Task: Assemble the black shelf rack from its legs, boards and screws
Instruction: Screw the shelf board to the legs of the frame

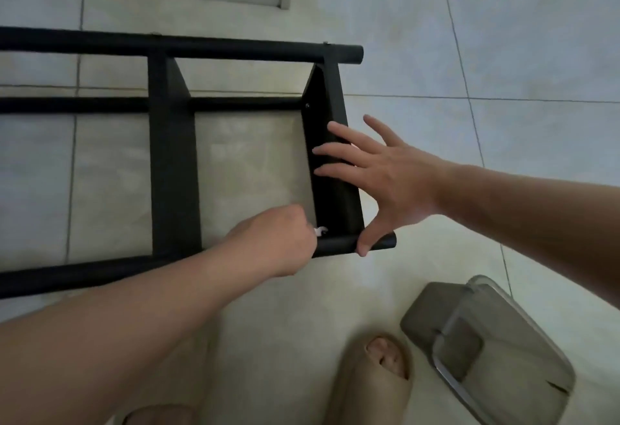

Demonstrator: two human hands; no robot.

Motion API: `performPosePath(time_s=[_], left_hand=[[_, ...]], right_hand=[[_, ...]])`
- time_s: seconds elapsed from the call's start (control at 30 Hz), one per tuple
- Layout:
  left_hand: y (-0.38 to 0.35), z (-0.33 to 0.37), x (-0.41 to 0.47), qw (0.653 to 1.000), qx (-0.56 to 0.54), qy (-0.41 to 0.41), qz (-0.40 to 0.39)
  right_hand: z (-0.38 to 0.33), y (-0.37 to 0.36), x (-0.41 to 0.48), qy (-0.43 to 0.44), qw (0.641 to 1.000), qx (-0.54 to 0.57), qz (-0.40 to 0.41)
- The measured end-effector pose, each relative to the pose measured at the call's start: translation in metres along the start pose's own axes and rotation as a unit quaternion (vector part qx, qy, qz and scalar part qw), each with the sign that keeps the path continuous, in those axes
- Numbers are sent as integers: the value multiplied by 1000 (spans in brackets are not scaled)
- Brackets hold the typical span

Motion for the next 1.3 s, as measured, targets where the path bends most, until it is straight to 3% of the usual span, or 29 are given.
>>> performPosePath(time_s=[0.17,0.3,0.4,0.57,0.9,1.1,1.3], left_hand=[[-1,9,-4,999,32,-15,-9],[-16,8,-7,989,118,-36,-85],[-21,1,-5,982,75,-16,-173],[1,13,15,988,81,-67,-116],[-10,37,25,958,-156,-122,-209],[-18,28,33,916,-317,-50,-240],[-34,30,32,864,-379,-17,-332]], right_hand=[[-6,-8,-17,-25,1000,5,15],[-28,-16,-27,-53,998,14,44],[-34,-19,-23,-51,997,-1,54],[-30,-20,-15,-41,998,12,55],[-30,-22,-14,-40,997,15,57],[-30,-20,-14,-39,997,16,59],[-29,-20,-17,-60,996,9,64]])
Point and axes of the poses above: each hand's wrist, its own x-axis towards the middle knuckle, its own y-axis out of the back of the hand, z = x × y, the point moved 10 cm from there along x, towards the middle knuckle, and after that the axes turned 15 degrees about y, right-handed, at the moved point
